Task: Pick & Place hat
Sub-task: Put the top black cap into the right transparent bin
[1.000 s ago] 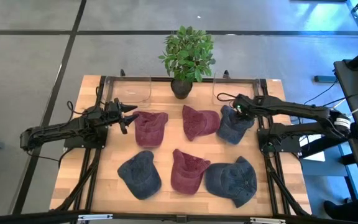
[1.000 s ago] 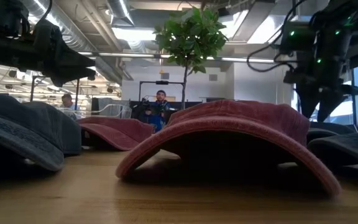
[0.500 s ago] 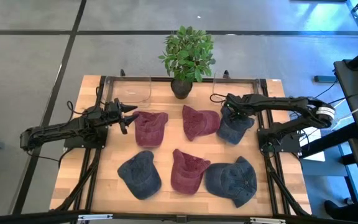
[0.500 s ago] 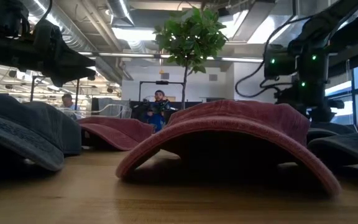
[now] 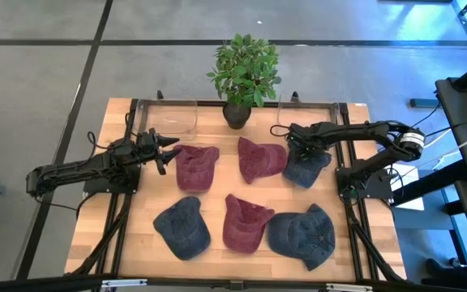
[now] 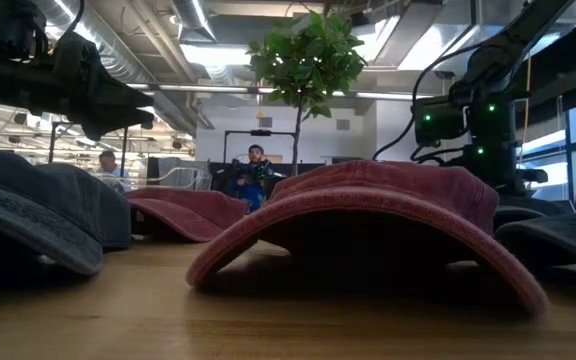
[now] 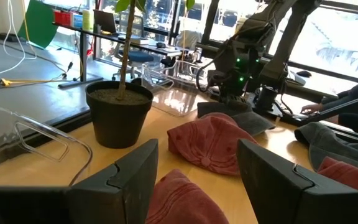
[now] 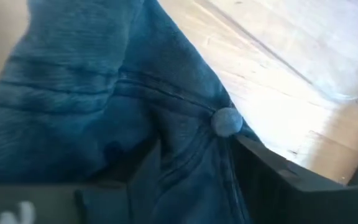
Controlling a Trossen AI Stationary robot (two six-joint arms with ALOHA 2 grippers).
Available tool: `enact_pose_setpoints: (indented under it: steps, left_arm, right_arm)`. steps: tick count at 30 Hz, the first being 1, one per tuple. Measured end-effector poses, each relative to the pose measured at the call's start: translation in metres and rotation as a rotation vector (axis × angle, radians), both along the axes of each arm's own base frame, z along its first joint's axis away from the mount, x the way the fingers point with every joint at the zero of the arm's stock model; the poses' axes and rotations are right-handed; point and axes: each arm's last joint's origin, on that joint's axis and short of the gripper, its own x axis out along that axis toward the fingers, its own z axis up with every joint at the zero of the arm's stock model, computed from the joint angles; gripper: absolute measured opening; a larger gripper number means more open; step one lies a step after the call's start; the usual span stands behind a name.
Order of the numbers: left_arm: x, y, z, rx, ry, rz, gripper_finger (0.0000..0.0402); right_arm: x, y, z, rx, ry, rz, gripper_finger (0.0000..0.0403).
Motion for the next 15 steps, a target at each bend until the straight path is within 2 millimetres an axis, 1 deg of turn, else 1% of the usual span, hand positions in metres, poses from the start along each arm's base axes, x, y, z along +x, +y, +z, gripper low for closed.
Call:
enact_pose_setpoints:
  steps: [5, 9, 12, 15]
  left_arm:
    - [0.0000, 0.0000, 0.0000, 0.000, 0.001, 0.000, 0.0214]
    - [0.0000, 0.0000, 0.0000, 0.001, 0.001, 0.000, 0.0214]
    - [0.0000, 0.0000, -0.0001, 0.000, 0.001, 0.000, 0.0214]
    - [0.0000, 0.0000, -0.0001, 0.001, 0.001, 0.000, 0.0214]
  right_arm:
    - [0.0001, 0.0003, -0.0006, 0.005, -0.007, 0.002, 0.0110]
    - [-0.0022, -0.0012, -0.0025, -0.052, 0.049, 0.043, 0.0061]
    - [-0.0040, -0.0013, -0.0031, -0.071, 0.089, 0.081, 0.0046]
    - [-0.0049, -0.0014, -0.0032, -0.075, 0.105, 0.098, 0.0051]
